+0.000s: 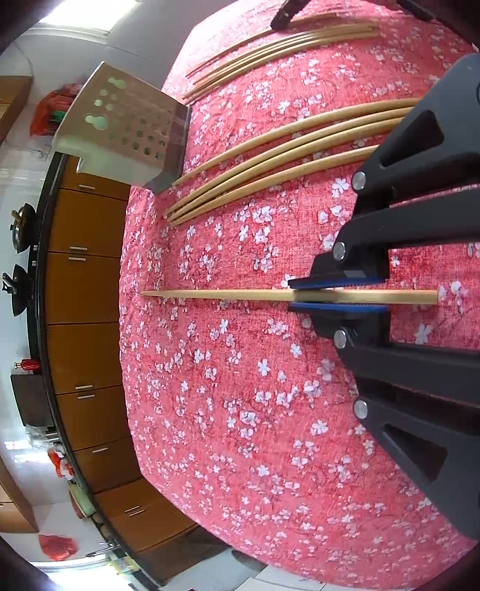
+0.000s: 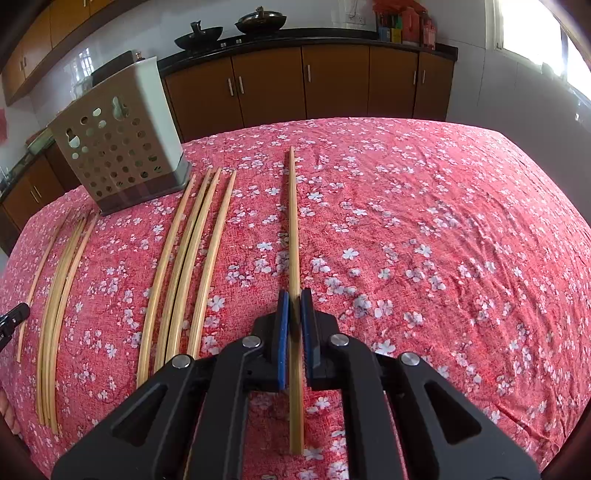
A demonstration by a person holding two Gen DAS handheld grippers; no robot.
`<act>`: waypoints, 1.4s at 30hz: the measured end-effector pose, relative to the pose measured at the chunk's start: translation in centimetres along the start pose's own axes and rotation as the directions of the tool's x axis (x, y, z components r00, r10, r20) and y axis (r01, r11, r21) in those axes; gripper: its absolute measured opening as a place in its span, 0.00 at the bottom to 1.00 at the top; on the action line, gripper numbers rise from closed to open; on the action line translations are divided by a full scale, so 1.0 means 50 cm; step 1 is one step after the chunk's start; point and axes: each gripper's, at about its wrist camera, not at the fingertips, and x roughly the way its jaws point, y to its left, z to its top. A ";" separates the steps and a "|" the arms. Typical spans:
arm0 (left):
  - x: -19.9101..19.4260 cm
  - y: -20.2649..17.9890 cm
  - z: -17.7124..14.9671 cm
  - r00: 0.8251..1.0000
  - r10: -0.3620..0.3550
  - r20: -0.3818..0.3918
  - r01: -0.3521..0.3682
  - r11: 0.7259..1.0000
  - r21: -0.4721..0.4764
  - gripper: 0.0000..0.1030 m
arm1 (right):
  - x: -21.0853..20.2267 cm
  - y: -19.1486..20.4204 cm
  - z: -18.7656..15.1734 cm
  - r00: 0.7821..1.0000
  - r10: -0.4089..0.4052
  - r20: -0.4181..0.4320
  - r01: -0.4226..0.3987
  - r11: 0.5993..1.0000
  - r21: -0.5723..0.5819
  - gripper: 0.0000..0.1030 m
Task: Organize utensils
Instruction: 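Close the left tool on one chopstick while the right tool closes on another, then lift the left tool's chopstick upright over the holder while the right tool does likewise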
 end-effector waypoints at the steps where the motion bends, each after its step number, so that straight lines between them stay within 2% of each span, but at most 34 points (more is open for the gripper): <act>1: -0.002 0.001 -0.003 1.000 -0.004 0.000 0.004 1.000 -0.001 0.09 | -0.001 0.000 0.000 1.000 -0.001 -0.001 0.001 1.000 -0.003 0.07; 6: -0.017 0.000 -0.018 1.000 -0.018 -0.005 0.018 1.000 0.015 0.09 | -0.013 -0.001 -0.019 1.000 0.005 -0.001 -0.005 1.000 -0.014 0.08; 17: -0.023 -0.008 -0.019 1.000 0.002 -0.011 -0.002 0.999 0.036 0.07 | -0.042 -0.018 -0.031 0.999 0.036 0.007 -0.036 0.999 0.002 0.07; 23: -0.086 -0.005 0.006 0.995 -0.008 0.096 0.006 1.000 0.026 0.07 | -0.114 -0.035 -0.002 0.992 0.046 0.120 -0.050 0.998 0.024 0.07; 26: -0.130 -0.001 0.025 0.985 -0.016 0.172 0.015 1.000 0.005 0.07 | -0.153 -0.035 0.014 0.981 0.049 0.186 -0.055 0.998 0.024 0.07; 32: -0.217 0.010 0.076 0.946 -0.021 0.325 0.039 0.998 -0.051 0.07 | -0.208 -0.036 0.047 0.957 0.065 0.282 -0.075 0.997 0.024 0.07; 34: -0.238 0.014 0.092 0.934 -0.016 0.358 0.039 0.998 -0.058 0.07 | -0.214 -0.033 0.059 0.951 0.069 0.301 -0.079 0.997 0.021 0.07; 42: -0.272 0.020 0.157 0.908 0.023 0.418 0.001 0.998 -0.059 0.07 | -0.232 -0.026 0.109 0.930 0.066 0.361 -0.074 0.997 0.009 0.07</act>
